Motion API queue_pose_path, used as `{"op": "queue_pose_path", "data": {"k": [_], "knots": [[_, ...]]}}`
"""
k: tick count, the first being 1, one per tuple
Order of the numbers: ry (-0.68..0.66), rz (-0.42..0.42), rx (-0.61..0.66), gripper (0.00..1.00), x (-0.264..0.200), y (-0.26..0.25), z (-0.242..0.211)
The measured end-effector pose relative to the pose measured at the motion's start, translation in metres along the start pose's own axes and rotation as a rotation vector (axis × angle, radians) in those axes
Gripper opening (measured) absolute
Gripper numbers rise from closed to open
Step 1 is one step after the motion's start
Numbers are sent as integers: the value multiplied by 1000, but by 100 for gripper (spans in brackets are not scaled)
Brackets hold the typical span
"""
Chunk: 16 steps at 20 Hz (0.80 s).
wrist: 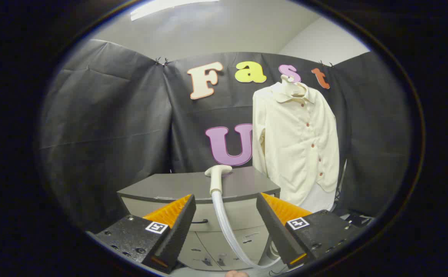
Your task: Iron the clothes twice with a garment steamer, once on the left side and once on the right side.
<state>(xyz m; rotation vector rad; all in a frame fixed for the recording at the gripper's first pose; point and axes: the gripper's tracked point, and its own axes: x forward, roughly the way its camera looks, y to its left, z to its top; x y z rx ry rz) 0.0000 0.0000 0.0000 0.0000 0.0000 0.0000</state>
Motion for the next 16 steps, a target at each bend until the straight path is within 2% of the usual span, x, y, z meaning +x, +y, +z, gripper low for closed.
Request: {"op": "queue_pose_path", "data": {"k": [8,16], "knots": [[10,20,-2,97,18,6,-2],[26,3,50,96,73,2,5]]}}
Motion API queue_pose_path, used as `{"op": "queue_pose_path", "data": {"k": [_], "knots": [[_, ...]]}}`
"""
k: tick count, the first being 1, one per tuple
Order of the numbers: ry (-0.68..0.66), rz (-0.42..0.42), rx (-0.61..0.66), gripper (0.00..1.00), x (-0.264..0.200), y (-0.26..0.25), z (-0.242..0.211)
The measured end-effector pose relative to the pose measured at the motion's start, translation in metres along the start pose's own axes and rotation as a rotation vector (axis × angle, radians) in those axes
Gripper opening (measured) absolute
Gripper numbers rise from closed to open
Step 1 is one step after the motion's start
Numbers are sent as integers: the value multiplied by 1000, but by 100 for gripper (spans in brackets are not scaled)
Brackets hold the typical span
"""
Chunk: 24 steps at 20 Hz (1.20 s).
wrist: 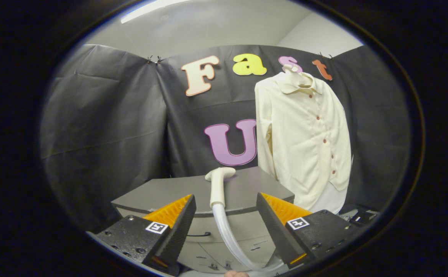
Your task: Iron the clothes twice with a garment steamer, once on the left side and once on the right side.
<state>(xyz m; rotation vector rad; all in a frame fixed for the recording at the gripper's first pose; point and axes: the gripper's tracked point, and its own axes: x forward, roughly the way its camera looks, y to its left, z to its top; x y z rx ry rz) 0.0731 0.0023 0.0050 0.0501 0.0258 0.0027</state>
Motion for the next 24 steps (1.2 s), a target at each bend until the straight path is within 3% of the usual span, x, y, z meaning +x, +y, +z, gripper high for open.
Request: {"op": "queue_pose_path", "data": {"k": [12,24], "knots": [[16,69,-90,96,59,34,-4],[243,22,-141,97,124,32,-60]]}}
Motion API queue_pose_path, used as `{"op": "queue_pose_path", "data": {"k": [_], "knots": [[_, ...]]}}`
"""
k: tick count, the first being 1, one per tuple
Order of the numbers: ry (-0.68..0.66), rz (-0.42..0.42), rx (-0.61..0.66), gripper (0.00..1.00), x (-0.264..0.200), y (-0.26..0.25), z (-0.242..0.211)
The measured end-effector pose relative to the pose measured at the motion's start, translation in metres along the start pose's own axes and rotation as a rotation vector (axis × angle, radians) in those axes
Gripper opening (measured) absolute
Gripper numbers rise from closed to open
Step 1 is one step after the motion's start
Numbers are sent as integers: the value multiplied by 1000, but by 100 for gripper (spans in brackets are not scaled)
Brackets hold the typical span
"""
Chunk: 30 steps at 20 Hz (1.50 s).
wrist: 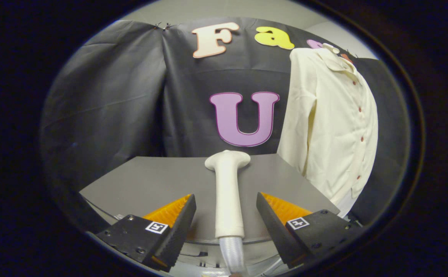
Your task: Iron the clothes twice with a garment steamer, once on the left side and once on the right side.
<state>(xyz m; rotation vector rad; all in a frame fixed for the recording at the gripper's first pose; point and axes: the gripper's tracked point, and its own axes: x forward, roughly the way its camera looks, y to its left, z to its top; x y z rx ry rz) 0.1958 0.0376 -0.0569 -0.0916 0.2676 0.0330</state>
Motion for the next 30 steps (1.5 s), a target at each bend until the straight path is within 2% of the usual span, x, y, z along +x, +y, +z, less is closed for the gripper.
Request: {"op": "queue_pose_path", "data": {"k": [7,8,10,12,16,21,24,27,30], "knots": [[39,-9,15,94,33,4,7],[55,-18,17,89,39,1,9],[87,-28,31,86,49,-3,10],[125,-20,52,77,55,-4,10],[179,-5,102,45,62,-4,6],[205,46,128,37,60,-4,3],[177,70,125,32,40,-7,8],[128,108,56,31,3,-4,10],[81,141,70,31,-34,-5,18]]}}
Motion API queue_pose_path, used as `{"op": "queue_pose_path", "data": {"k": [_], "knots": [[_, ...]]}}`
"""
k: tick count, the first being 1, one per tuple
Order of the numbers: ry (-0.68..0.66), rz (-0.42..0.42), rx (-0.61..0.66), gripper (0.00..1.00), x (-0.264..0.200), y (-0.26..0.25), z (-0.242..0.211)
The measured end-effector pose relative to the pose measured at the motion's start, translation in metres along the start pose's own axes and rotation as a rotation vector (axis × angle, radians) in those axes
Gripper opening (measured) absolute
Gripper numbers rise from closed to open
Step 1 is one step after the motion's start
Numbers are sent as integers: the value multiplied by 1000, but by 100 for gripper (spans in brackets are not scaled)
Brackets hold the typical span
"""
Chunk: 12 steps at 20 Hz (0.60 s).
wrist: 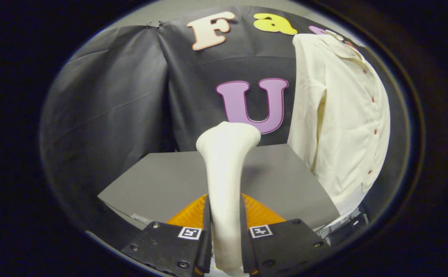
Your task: Iron the clothes twice with a garment steamer, once on the left side and once on the right side.
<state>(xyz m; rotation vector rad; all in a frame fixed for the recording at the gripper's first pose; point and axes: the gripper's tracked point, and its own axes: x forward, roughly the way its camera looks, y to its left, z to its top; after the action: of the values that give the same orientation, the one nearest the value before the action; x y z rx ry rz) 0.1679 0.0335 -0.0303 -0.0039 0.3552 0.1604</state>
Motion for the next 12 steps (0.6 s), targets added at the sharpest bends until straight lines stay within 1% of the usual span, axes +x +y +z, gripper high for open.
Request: {"op": "queue_pose_path", "data": {"k": [5,8,12], "knots": [[-79,45,65,31,-62,-16,16],[-131,21,77,31,-87,-48,36],[-205,-15,117,31,-104,-99,70]]}}
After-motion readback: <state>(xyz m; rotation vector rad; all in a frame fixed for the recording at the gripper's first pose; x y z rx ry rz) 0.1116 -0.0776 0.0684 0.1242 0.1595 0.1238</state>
